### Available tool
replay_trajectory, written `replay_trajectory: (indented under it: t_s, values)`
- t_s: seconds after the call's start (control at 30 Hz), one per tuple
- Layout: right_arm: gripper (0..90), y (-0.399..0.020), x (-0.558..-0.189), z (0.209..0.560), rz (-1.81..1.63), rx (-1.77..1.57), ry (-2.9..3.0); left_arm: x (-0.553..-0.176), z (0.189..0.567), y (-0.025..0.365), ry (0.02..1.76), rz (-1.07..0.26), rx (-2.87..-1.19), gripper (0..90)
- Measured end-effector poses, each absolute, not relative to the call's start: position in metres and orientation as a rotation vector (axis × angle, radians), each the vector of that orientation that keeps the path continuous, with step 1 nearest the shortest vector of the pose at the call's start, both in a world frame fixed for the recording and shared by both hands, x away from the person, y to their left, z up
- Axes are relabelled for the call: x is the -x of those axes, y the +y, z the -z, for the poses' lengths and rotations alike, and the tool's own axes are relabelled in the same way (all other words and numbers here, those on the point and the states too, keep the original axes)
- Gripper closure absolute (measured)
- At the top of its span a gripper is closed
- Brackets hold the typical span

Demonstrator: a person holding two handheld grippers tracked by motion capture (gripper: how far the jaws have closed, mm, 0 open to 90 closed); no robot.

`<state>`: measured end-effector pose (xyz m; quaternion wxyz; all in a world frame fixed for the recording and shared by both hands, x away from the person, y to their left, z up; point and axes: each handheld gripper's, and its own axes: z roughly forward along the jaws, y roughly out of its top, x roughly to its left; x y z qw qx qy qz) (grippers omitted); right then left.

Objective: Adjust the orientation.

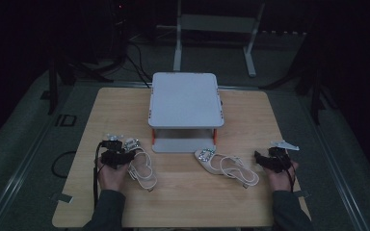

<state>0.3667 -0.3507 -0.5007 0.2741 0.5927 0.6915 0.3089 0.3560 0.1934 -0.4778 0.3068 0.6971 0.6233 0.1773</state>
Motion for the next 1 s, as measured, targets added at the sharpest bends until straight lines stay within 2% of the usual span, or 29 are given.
replay_trajectory:
  t_s: [0.23,0.33,0.63,1.0]
  values:
    - [29.4,-0.351,-0.367,0.501,-0.830,-1.593,1.861,-0.391,0.471,0.201,1.653,-0.517,-1.901,56.2]
    - [29.4,-0.351,-0.367,0.501,-0.832,-1.596,1.859,-0.396,0.467,0.204,1.679,-0.539,-1.880,52.1]
    - [29.4,-0.351,-0.367,0.501,-0.830,-1.594,1.861,-0.367,0.435,0.202,1.642,-0.572,-1.819,43.2]
    - [29.4,-0.351,-0.367,0.501,-0.830,-1.593,1.860,-0.355,0.432,0.181,1.669,-0.485,-1.881,43.9]
